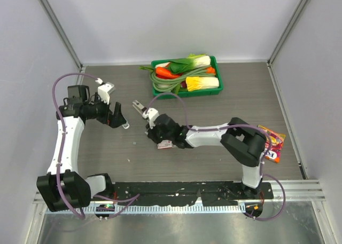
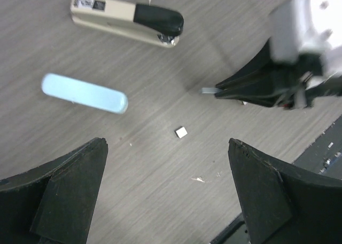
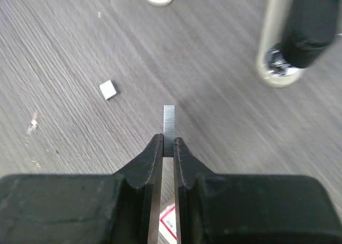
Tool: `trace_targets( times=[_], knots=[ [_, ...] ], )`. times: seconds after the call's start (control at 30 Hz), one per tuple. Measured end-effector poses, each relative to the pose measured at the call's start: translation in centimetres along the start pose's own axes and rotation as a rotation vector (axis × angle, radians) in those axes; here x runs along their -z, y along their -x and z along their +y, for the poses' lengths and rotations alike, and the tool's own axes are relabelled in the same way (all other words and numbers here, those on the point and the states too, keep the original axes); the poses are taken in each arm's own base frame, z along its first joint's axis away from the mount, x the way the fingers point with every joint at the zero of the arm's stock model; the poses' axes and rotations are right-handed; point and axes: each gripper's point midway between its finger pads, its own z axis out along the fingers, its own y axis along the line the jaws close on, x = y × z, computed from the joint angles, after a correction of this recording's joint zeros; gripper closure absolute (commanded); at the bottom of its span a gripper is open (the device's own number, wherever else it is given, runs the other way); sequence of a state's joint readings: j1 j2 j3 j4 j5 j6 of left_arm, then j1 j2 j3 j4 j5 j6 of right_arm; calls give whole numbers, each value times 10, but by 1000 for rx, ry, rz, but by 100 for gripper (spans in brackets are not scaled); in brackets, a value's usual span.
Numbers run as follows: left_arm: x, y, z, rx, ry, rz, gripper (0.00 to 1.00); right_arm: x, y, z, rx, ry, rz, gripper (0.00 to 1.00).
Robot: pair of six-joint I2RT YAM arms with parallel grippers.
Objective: Unload the staples from the stapler
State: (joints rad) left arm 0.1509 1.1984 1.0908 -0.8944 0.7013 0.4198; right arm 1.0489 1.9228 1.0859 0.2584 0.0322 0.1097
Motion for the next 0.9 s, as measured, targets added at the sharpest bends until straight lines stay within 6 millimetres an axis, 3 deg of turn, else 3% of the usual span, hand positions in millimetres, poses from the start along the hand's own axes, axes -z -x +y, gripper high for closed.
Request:
trace_targets(
  times=[0.23,0.4,0.5,0.73,0.9],
  knots=[
    [4,32,-13,-119,-29,-87,0,57,64,-16,-158,92,-157,95],
    [-6,49,-58,-344,-138,-113,0,97,104,-6,-222,224,-241,95],
    [-3,52,-82,-473,-196,-144,0,110,113,-1,-271,306,-228,95],
    [11,60,-86,-815,-210,-165,0,131,119,6,-369,457,-147,95],
    [28,62,-105,-1106,-247,-187,0,144,118,13,-413,556,-102,95]
  ],
)
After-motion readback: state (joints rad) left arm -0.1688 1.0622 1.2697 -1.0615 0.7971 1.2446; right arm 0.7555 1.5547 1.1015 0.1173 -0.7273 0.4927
